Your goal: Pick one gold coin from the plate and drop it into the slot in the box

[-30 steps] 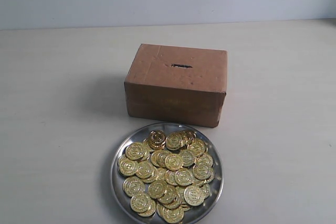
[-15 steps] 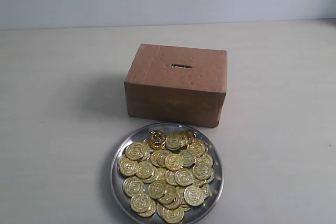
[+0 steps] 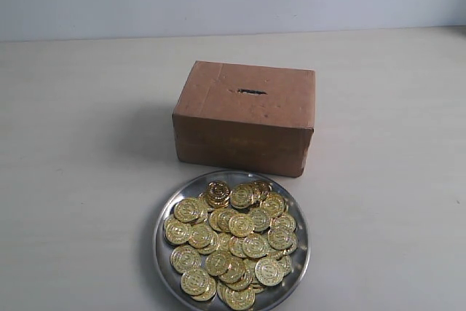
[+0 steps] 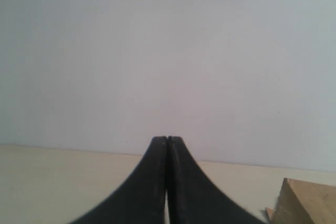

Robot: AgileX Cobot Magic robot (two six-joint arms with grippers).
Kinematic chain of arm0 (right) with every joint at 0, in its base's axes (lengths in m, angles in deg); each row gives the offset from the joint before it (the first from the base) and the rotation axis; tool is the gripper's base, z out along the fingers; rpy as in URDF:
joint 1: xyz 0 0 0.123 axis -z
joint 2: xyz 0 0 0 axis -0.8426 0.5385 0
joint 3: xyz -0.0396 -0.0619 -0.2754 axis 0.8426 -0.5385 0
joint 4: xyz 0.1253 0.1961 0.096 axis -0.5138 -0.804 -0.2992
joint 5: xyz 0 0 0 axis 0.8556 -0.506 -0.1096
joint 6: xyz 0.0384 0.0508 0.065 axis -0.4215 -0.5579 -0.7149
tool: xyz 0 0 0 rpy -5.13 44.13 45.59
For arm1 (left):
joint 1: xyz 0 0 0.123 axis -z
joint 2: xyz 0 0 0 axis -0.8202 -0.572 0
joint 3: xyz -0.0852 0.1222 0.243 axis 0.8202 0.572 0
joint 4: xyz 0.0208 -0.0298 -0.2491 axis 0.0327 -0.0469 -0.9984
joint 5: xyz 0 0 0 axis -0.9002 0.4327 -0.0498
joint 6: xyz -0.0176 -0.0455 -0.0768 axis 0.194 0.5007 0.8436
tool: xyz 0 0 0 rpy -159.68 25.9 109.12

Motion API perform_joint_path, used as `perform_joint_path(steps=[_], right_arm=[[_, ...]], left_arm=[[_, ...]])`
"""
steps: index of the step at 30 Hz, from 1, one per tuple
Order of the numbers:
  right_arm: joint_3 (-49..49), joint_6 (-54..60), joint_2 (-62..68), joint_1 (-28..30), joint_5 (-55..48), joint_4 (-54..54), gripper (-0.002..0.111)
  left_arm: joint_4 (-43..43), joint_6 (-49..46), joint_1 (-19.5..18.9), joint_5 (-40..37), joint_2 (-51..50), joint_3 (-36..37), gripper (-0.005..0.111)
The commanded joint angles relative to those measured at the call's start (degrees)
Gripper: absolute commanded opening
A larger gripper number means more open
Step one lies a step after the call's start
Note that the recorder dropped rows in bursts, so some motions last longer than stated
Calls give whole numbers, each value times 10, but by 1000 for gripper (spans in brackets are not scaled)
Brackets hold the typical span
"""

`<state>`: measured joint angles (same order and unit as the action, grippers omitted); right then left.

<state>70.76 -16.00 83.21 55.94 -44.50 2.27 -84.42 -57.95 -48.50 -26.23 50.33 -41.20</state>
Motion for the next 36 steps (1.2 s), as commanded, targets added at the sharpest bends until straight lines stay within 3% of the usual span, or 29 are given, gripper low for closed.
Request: perform_joint_path(steps=[1,5,12,19,36], right_arm=[[-3,0,-4,2,2,2,0],[-3,0,-4,2,2,2,0],[-3,0,-4,2,2,2,0],[-3,1,-4,2,-5,2,0],[-3,1,-4,2,-5,2,0]], left_arm=[[57,-44,-1,4,4,2,0],[73,-44,-1,-9,4,2,0],[86,-42,-1,-219,4,2,0],[99,71,-1,-240,4,2,0],[163,183,-1,-241,4,2,0]])
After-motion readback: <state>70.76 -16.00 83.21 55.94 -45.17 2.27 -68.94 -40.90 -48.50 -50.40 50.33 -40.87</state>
